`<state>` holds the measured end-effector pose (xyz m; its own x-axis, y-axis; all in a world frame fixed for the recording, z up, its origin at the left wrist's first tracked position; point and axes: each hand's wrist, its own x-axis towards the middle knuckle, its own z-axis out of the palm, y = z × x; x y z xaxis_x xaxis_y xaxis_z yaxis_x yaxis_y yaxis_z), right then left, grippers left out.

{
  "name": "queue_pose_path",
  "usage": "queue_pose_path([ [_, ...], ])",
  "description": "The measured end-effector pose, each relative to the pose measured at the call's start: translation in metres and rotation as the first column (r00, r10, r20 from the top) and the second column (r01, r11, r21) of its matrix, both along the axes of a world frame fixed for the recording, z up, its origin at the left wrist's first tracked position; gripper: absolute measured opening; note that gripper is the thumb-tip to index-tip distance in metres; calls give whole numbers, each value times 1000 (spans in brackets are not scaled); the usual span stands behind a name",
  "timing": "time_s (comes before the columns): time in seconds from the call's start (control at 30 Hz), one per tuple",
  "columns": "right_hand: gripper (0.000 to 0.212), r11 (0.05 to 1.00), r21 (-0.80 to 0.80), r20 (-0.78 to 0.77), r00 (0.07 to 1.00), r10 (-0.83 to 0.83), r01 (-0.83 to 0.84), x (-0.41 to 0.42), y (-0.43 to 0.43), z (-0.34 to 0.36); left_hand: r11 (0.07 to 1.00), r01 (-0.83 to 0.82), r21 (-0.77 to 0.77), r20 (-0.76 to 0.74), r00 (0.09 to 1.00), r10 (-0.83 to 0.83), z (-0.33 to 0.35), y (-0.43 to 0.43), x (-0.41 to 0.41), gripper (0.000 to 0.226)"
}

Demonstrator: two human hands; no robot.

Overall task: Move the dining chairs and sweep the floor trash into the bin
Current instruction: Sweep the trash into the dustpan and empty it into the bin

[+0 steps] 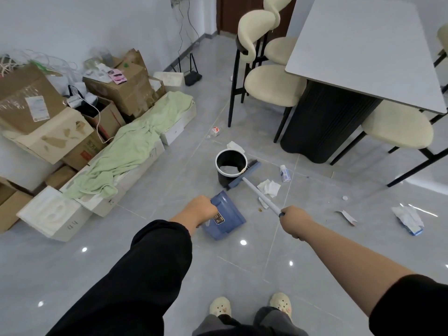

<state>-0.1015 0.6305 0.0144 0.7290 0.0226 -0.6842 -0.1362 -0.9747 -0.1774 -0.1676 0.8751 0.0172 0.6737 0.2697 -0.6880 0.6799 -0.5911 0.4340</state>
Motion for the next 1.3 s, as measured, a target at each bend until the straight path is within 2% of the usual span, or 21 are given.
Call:
queue_pose_path([
  [0.17, 18, 997, 60, -2, 999, -37, 37, 13, -25, -1, 999, 40, 23, 51, 998, -41, -5, -8, 10, 17],
  [0.33, 23, 988, 98, -23, 993, -116, 118, 19, -62, -2, 996, 61, 70, 66, 996, -66, -9, -20, 28, 26],
  [0.53, 25, 966, 128, -65, 974, -218, 225, 30, -83, -11, 997, 14, 70, 45, 999, -17, -10, -26, 47, 20],
  [0.7, 32, 985, 93, -84, 987, -140, 147, 75, -85, -33, 998, 12, 57, 33, 999, -14, -12, -46, 73, 8],
  [0.87, 38, 996, -60, -138, 989, 57, -66, 111, -83, -58, 996, 47, 69, 23, 999, -49, -25, -74, 83, 9],
  [1.03, 41, 930, -212, -266, 933, 242, -301, 114, -118, -84, 990, 94, 104, -1, 996, -95, -31, -96, 92, 14],
  [1.17, 44, 904, -267, -304, 920, 248, -333, 92, -165, -78, 990, 102, 100, -42, 994, -98, -25, -113, 96, 15],
  [1.3, 44, 922, -251, -317, 925, 210, -295, 71, -208, -71, 980, 163, 117, -78, 985, -155, -16, -130, 95, 14],
])
